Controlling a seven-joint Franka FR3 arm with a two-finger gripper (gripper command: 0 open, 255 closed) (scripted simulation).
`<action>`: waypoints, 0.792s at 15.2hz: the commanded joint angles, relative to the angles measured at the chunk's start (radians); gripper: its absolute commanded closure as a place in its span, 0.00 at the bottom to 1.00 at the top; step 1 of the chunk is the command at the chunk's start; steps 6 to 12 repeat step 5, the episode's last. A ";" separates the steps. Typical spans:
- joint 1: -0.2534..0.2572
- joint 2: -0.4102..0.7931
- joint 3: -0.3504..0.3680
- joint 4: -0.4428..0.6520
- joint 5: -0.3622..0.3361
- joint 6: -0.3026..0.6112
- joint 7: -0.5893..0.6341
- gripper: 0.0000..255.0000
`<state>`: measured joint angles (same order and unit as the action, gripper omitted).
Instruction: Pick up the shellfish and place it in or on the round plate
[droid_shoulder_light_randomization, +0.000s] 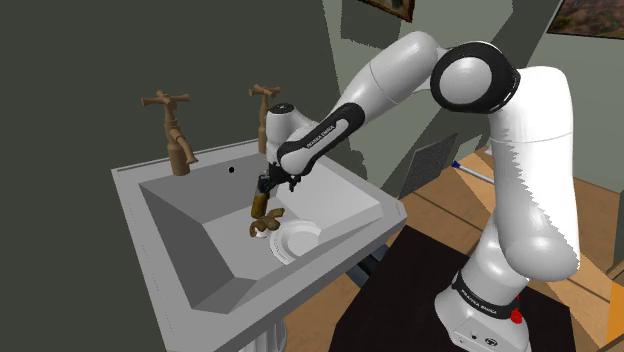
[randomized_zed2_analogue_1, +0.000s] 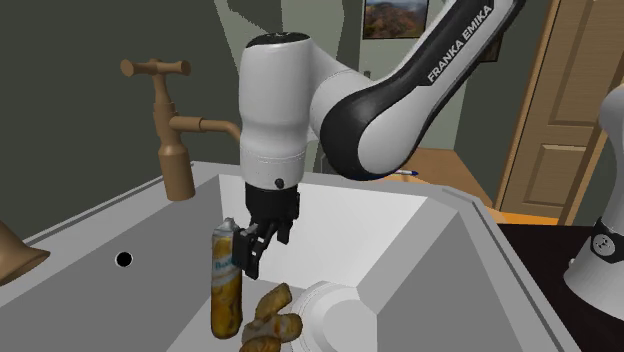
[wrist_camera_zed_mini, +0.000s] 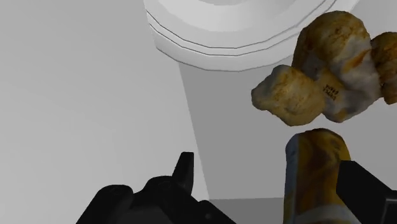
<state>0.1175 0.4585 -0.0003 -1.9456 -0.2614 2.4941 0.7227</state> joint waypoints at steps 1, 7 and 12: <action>0.137 0.029 -0.102 0.015 -0.016 -0.045 0.478 0.00; 0.254 0.106 -0.176 0.132 -0.024 -0.195 0.722 0.00; 0.254 0.106 -0.176 0.132 -0.024 -0.195 0.722 0.00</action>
